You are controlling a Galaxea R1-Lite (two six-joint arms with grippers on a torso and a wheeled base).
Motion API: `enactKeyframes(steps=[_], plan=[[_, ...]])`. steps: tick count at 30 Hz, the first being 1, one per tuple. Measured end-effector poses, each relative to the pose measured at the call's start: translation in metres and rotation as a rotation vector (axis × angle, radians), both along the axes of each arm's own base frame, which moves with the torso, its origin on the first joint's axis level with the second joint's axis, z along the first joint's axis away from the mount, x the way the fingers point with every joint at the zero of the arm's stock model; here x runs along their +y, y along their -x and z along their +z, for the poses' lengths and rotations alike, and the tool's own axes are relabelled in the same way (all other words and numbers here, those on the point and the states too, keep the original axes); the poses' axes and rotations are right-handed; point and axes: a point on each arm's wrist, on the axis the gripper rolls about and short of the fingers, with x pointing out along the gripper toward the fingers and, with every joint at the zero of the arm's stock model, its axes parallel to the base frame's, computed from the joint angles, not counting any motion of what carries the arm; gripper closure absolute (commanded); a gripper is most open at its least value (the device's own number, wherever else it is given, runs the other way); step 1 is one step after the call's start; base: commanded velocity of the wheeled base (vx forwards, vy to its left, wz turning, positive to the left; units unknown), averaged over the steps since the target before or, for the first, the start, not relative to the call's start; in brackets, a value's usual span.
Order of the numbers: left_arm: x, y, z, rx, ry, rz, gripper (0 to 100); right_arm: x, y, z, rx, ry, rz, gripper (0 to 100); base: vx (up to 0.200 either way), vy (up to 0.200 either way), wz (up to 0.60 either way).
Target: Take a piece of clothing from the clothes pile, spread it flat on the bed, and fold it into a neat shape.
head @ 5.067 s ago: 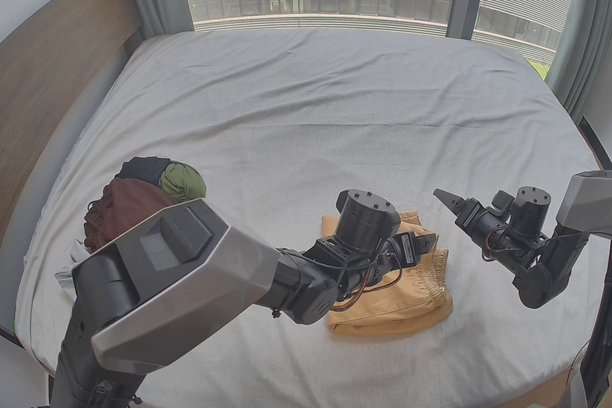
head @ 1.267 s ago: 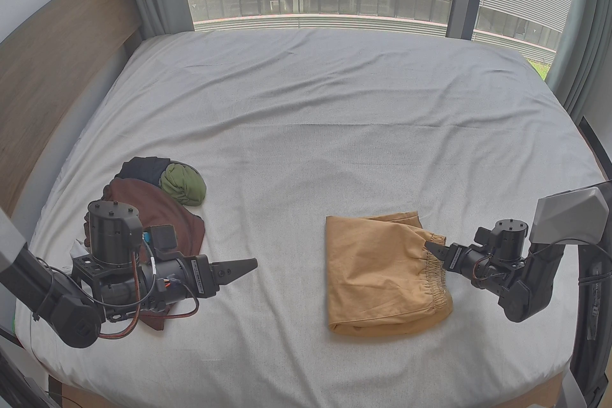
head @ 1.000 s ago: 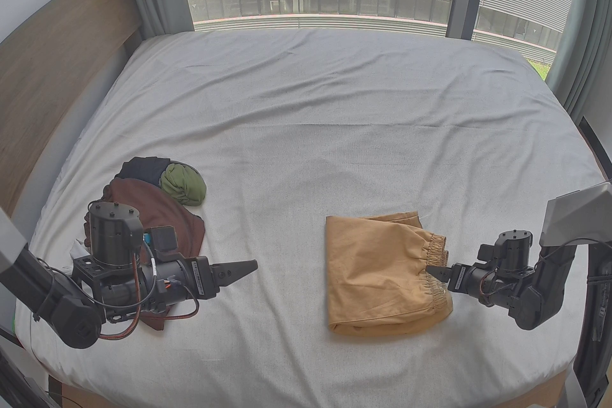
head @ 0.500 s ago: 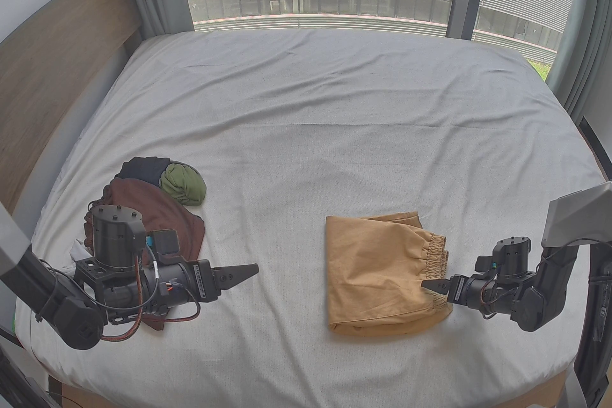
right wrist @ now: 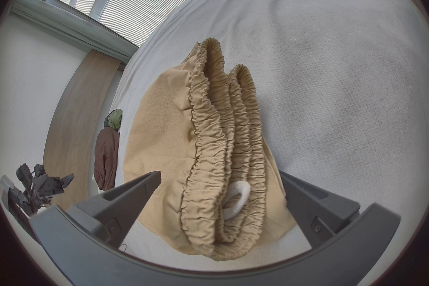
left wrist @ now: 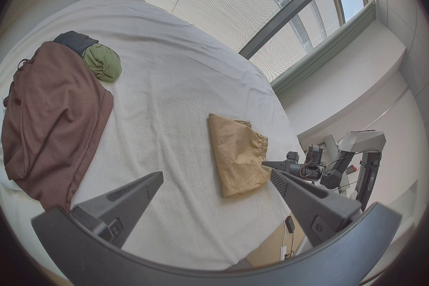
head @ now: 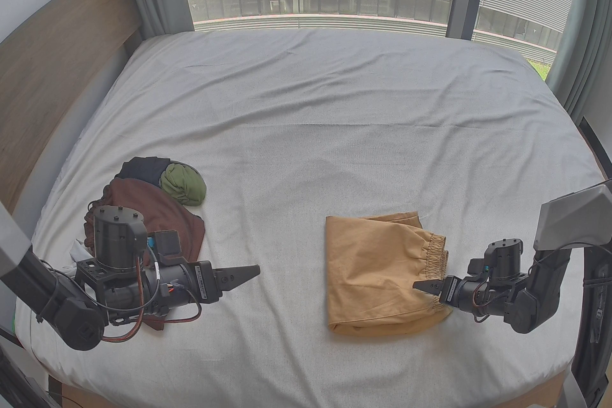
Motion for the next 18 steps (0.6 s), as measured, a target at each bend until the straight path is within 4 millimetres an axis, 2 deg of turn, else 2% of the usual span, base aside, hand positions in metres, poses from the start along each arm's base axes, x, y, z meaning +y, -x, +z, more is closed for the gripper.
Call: enactKeyframes(steps=[7, 18], plan=[[0.000, 0.001, -0.001, 0.003, -0.002, -0.001, 0, 0.014, -0.005, 0.003, 0.004, -0.068, -0.011, 0, 0.000, 0.000, 0.00], [0.000, 0.001, 0.000, -0.007, 0.003, -0.002, 0, 0.022, -0.020, 0.005, -0.031, -0.147, -0.046, 0, 0.000, 0.000, 0.00]])
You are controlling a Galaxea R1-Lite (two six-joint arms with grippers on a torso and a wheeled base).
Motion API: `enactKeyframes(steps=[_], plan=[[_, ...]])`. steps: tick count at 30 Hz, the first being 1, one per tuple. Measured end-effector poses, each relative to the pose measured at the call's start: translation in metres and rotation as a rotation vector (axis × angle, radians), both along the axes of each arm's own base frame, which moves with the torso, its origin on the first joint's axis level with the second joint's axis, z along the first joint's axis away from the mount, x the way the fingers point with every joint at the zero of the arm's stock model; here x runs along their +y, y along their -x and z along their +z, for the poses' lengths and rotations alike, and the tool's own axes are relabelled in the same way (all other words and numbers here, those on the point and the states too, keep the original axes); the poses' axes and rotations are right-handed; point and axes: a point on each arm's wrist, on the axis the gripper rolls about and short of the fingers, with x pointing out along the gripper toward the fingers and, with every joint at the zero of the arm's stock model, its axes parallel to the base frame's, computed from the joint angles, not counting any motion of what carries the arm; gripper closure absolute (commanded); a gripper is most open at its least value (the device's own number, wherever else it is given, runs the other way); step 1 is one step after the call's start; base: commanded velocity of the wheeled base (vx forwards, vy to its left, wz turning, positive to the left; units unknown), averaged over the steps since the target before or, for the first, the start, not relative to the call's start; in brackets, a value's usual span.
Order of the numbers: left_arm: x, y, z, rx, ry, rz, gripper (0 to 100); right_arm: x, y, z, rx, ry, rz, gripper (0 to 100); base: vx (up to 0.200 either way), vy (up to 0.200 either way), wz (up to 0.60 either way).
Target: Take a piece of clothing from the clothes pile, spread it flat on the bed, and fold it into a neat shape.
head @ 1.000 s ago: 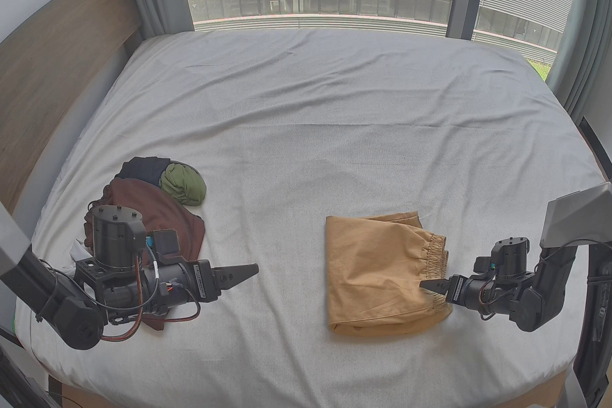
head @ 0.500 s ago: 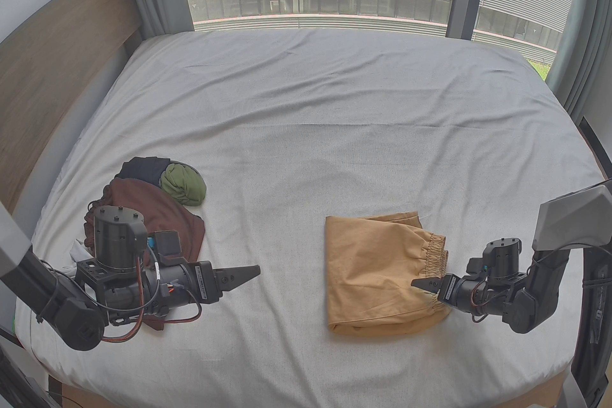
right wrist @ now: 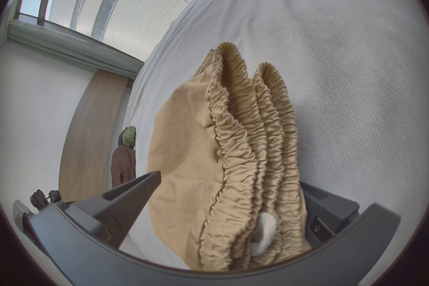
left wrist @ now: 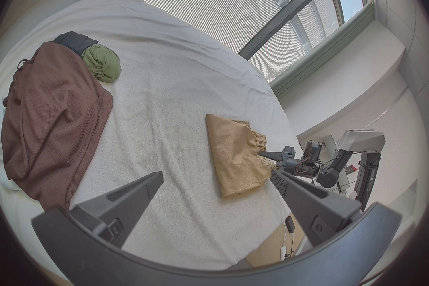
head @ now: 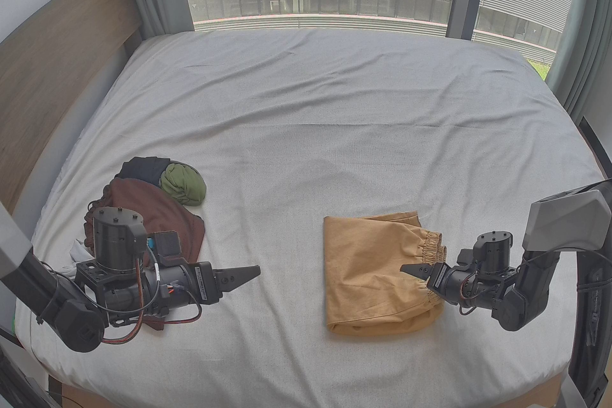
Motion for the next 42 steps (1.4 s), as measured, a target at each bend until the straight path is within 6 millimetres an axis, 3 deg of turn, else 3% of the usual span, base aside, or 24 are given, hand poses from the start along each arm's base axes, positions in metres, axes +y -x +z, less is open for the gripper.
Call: enactKeyframes(steps=[6, 7, 34, 42], plan=[[-0.001, 0.001, -0.001, 0.003, -0.001, -0.005, 0, 0.000, -0.002, 0.000, -0.003, -0.005, -0.003, 0, 0.000, 0.000, 0.00], [-0.001, 0.001, -0.001, 0.003, -0.001, -0.005, 0, 0.000, -0.002, 0.000, -0.002, -0.006, -0.003, 100, 0.000, 0.000, 0.00], [-0.001, 0.001, -0.001, 0.003, -0.001, -0.005, 0, -0.001, 0.001, 0.002, 0.000, -0.027, 0.023, 100, 0.000, 0.000, 0.00], [0.000, 0.001, -0.001, 0.003, 0.000, -0.002, 0, 0.005, 0.002, 0.018, -0.109, -0.066, 0.040, 100, 0.000, 0.000, 0.00]])
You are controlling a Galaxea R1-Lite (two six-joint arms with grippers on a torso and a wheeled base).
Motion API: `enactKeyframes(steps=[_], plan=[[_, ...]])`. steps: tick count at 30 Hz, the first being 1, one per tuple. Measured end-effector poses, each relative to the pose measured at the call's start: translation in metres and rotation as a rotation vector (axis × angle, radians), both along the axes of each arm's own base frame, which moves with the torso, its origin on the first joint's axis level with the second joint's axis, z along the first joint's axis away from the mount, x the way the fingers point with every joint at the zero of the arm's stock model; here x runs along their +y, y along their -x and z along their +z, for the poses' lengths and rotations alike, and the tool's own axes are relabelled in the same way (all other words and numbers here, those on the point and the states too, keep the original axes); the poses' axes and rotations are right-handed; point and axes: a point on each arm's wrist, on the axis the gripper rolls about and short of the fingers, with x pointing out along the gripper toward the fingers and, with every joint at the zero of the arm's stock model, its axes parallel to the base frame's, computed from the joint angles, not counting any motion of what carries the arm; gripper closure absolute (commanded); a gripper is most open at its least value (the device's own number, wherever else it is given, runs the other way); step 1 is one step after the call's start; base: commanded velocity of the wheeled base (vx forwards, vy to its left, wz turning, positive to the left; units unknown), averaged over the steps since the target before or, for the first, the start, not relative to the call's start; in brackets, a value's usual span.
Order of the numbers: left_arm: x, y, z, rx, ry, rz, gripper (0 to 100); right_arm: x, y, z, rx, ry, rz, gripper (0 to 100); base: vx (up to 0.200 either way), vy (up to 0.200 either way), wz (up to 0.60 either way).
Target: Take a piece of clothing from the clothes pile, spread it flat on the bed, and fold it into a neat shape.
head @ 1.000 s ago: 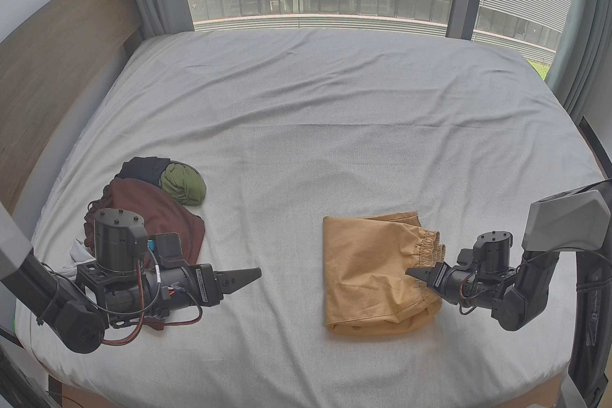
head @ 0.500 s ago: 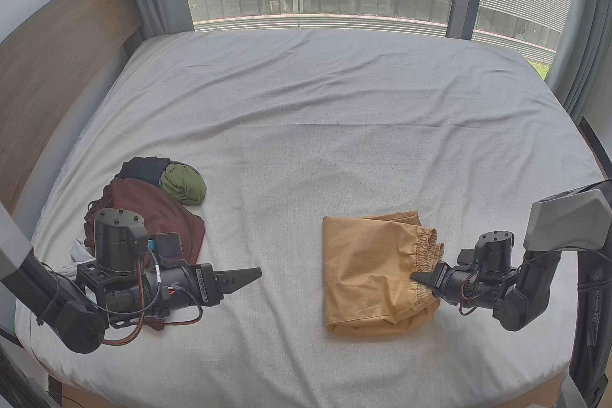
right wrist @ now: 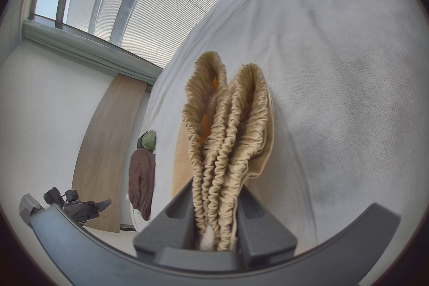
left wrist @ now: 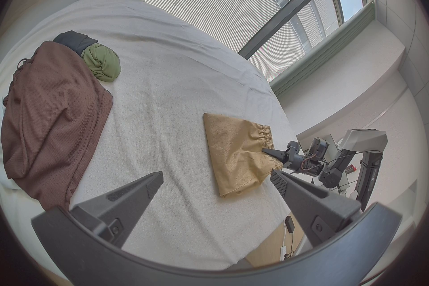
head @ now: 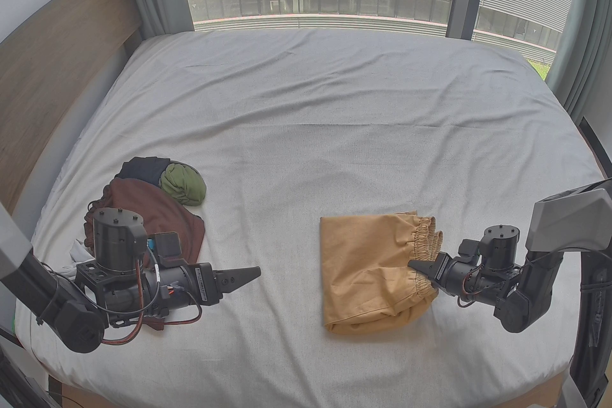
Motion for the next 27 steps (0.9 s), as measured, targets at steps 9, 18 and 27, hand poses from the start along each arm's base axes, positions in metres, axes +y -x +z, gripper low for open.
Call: enactKeyframes(steps=[9, 18, 27], plan=[[0.002, -0.001, 0.002, -0.005, 0.004, 0.007, 0, 0.009, 0.010, 0.032, -0.061, -0.083, 0.103, 100, 0.000, 0.000, 0.00], [0.002, 0.000, 0.002, -0.007, 0.005, 0.009, 0, 0.029, 0.021, 0.067, -0.149, -0.143, 0.212, 100, 0.000, 0.000, 0.00], [0.002, 0.000, 0.002, -0.007, 0.005, 0.009, 0, 0.042, 0.014, 0.091, -0.241, -0.171, 0.247, 100, 0.000, 0.000, 0.00]])
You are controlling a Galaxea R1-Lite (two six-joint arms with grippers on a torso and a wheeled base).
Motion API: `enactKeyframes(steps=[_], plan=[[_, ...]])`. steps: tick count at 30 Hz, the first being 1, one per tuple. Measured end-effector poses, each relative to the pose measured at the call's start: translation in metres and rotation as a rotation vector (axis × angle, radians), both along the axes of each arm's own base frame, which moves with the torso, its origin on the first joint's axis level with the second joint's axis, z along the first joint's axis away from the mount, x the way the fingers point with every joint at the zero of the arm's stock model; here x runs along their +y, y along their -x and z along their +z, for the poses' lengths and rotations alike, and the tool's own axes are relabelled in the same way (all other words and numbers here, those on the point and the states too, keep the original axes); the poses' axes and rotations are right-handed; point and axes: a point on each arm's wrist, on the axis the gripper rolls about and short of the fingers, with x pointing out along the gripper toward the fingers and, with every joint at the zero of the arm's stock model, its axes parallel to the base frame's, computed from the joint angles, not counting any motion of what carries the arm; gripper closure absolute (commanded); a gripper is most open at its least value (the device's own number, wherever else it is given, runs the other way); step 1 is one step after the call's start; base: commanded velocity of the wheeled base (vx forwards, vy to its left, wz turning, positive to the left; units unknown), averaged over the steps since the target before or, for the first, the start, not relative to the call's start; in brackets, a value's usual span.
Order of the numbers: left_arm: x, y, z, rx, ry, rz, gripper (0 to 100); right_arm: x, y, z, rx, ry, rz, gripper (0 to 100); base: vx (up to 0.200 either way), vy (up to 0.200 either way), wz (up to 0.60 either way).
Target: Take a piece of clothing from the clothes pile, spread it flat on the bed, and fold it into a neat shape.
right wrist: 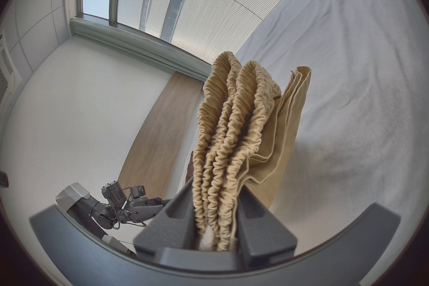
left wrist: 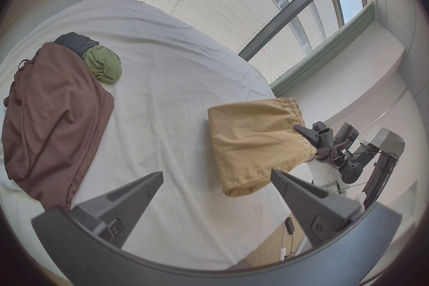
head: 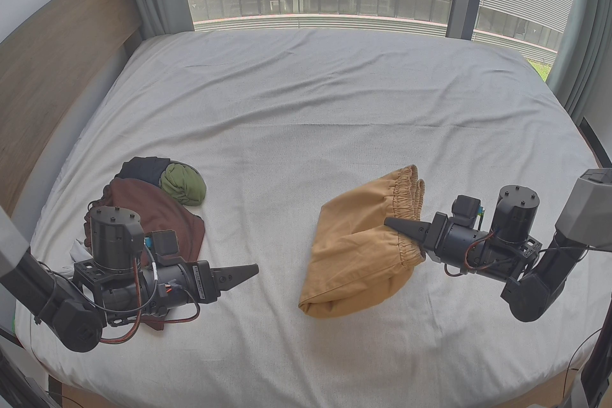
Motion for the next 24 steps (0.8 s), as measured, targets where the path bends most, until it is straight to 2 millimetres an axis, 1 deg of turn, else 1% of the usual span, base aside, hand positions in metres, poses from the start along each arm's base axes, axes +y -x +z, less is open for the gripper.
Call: enactKeyframes(steps=[10, 17, 24], plan=[[0.000, 0.000, 0.000, -0.001, 0.000, 0.001, 0, 0.011, -0.021, 0.022, -0.023, -0.010, 0.007, 100, 0.000, 0.000, 0.00], [0.000, 0.000, 0.000, -0.001, 0.001, 0.001, 0, 0.019, -0.041, 0.042, -0.029, -0.013, 0.010, 100, 0.000, 0.000, 0.00], [0.000, -0.001, 0.000, 0.001, 0.000, 0.001, 0, 0.024, -0.056, 0.064, -0.045, -0.043, 0.031, 100, 0.000, 0.000, 0.00]])
